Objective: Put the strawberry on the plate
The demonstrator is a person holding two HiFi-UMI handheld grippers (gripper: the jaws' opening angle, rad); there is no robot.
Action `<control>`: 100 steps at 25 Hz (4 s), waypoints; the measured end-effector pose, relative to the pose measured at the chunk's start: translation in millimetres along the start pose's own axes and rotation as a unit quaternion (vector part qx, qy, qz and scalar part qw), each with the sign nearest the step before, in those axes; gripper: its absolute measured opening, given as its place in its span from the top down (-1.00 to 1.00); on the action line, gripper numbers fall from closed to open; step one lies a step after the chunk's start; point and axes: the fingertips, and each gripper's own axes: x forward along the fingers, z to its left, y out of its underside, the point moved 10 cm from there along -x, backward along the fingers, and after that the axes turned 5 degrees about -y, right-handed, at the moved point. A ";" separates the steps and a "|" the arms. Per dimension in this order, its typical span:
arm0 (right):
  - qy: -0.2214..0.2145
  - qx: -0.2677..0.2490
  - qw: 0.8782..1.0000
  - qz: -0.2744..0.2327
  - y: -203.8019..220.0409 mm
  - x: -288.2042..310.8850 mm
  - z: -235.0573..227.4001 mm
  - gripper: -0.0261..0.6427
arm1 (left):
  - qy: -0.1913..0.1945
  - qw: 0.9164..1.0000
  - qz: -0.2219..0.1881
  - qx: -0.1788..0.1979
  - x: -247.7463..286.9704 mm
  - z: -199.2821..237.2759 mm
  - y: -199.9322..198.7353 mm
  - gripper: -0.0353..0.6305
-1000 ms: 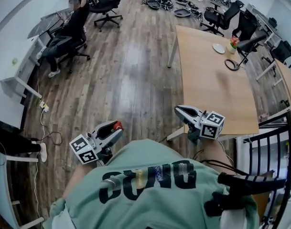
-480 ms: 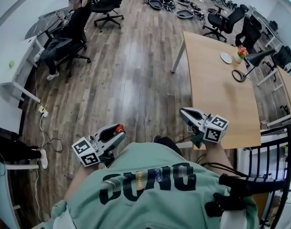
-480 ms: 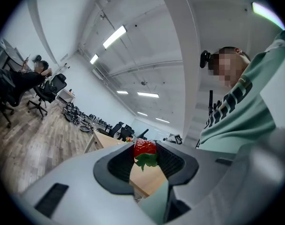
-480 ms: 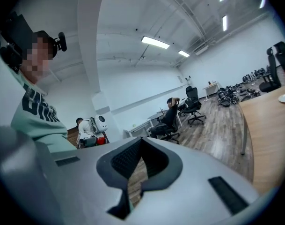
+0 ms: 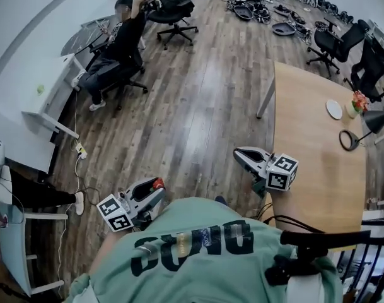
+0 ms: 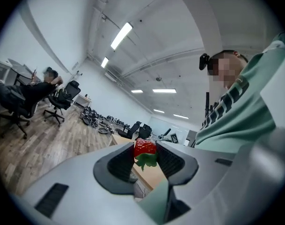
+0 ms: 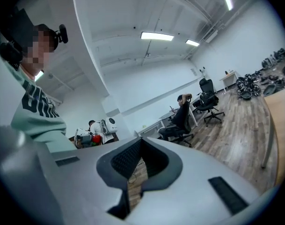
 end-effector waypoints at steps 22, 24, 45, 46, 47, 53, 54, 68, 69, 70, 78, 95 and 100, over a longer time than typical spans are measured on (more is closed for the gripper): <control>0.083 -0.009 0.996 -0.012 -80.4 25.6 -172.4 0.90 | 0.062 0.998 0.007 -0.019 176.0 176.7 -88.1 0.45; 0.115 -0.012 0.993 -0.028 -94.8 51.3 -185.0 0.90 | 0.093 0.996 0.009 -0.010 194.5 224.1 -111.6 0.45; 0.279 0.004 0.956 -0.093 -158.5 45.8 -330.9 0.90 | 0.274 0.955 0.110 0.026 463.8 364.0 -237.2 0.45; 0.278 0.009 0.956 -0.096 -167.1 34.7 -349.4 0.90 | 0.268 0.957 0.107 0.028 482.2 360.9 -242.1 0.45; 0.274 0.012 0.957 -0.095 -176.9 23.6 -366.9 0.90 | 0.262 0.959 0.105 0.030 500.0 356.9 -246.7 0.45; 0.246 -0.017 0.966 -0.072 -233.1 -33.2 -465.1 0.90 | 0.250 0.962 0.104 0.040 617.5 338.4 -259.9 0.45; 0.246 -0.015 0.966 -0.072 -237.9 -40.4 -479.4 0.90 | 0.256 0.960 0.104 0.040 635.8 334.5 -258.8 0.45; 0.388 0.023 0.915 -0.105 -300.9 -37.6 -628.0 0.90 | 0.365 0.917 0.157 0.025 885.2 478.9 -322.7 0.45; 0.404 0.024 0.908 -0.110 -308.4 -32.5 -630.7 0.90 | 0.386 0.907 0.163 0.027 909.0 488.4 -335.2 0.45; 0.423 0.023 0.899 -0.112 -314.2 -28.0 -632.7 0.90 | 0.406 0.898 0.169 0.028 932.1 497.8 -345.1 0.45; 0.568 0.072 0.807 -0.145 -302.7 -15.2 -608.2 0.90 | 0.545 0.804 0.239 0.001 1077.9 493.3 -342.5 0.45; 0.653 0.085 0.714 -0.238 -237.1 -216.9 -562.7 0.90 | 0.634 0.705 0.310 0.071 1184.7 248.3 -259.7 0.45; 0.654 0.084 0.711 -0.246 -218.6 -282.2 -573.1 0.90 | 0.612 0.711 0.339 0.072 1214.5 201.1 -227.0 0.45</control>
